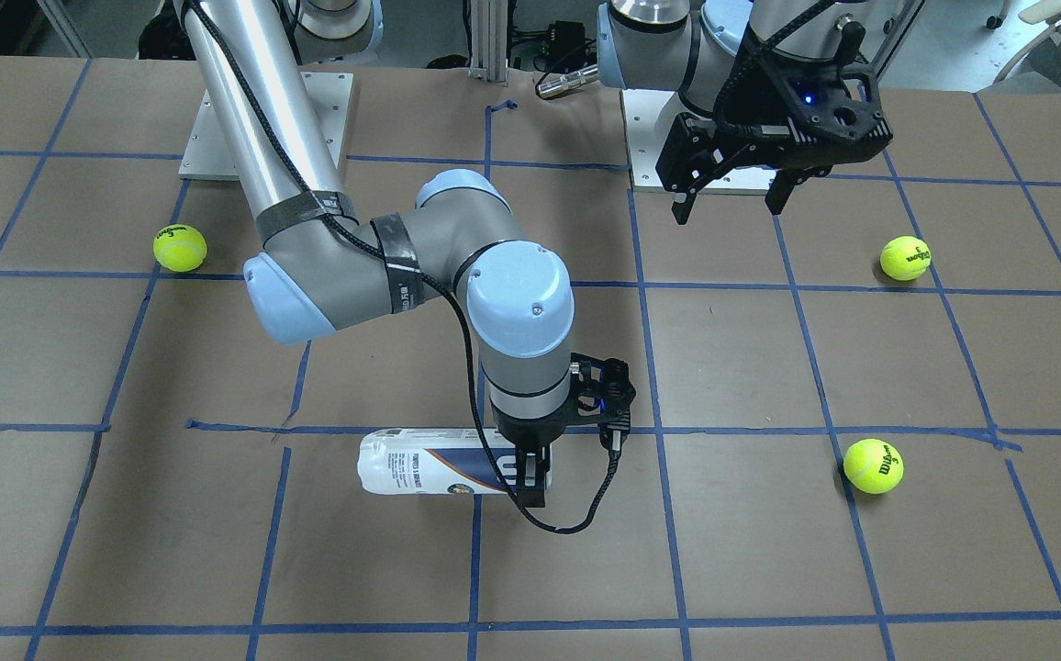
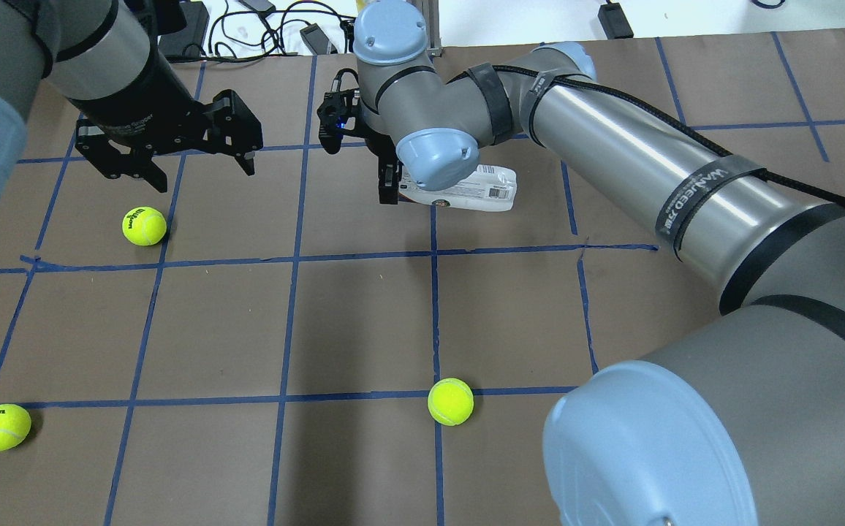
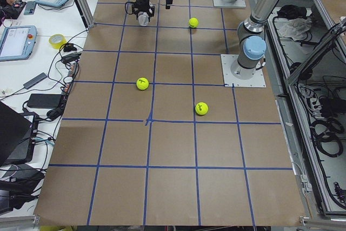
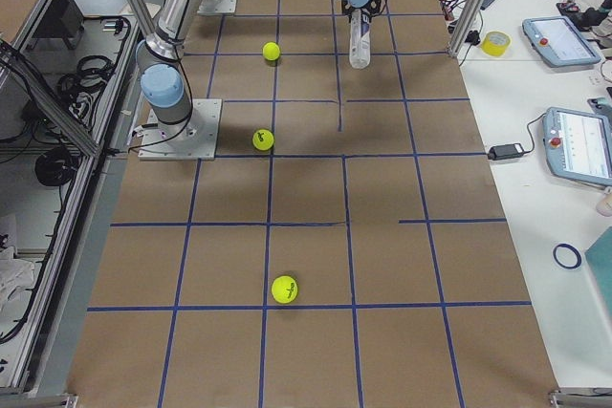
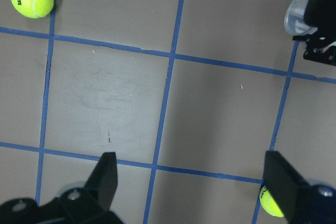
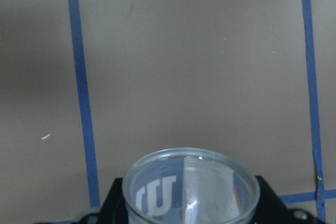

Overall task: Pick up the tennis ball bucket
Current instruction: 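Carry the can with the right gripper toward the table center and lower it, then open the right gripper, releasing the can lying on its side, then reach the left gripper to the can's open end while the right gripper withdraws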

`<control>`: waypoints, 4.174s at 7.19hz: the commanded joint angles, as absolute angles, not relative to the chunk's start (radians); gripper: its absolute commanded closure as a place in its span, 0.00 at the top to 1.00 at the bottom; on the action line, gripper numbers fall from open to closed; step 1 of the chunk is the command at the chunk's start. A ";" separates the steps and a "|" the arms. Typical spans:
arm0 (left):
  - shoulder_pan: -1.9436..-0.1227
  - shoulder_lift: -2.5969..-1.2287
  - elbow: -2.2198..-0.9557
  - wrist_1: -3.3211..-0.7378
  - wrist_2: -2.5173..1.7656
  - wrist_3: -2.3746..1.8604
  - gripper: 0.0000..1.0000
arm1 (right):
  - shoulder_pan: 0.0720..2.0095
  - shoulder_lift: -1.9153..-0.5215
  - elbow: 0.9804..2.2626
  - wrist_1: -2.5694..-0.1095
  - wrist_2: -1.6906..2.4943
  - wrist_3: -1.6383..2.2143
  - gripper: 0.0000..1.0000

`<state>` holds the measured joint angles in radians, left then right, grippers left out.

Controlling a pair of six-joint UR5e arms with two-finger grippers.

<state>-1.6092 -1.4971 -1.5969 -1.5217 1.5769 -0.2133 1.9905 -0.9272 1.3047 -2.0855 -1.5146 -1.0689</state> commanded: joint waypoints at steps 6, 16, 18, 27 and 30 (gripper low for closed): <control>-1.608 -1.497 -1.597 -1.520 1.577 -0.213 1.00 | 2.033 -0.861 1.304 -2.149 -1.425 -1.023 1.00; -1.560 -1.733 -1.627 -1.123 1.345 -0.152 1.00 | 1.701 -1.327 1.310 -1.629 -1.408 -0.659 1.00; -1.557 -1.839 -1.738 -0.907 1.222 -0.091 1.00 | 1.695 -1.380 1.312 -1.545 -1.539 -0.433 1.00; -1.471 -2.152 -1.724 -0.917 0.695 0.055 1.00 | 1.626 -1.463 1.316 -1.520 -1.577 0.136 1.00; -1.473 -2.189 -1.724 -0.916 0.604 0.052 0.70 | 1.626 -1.466 1.345 -1.497 -1.566 0.238 1.00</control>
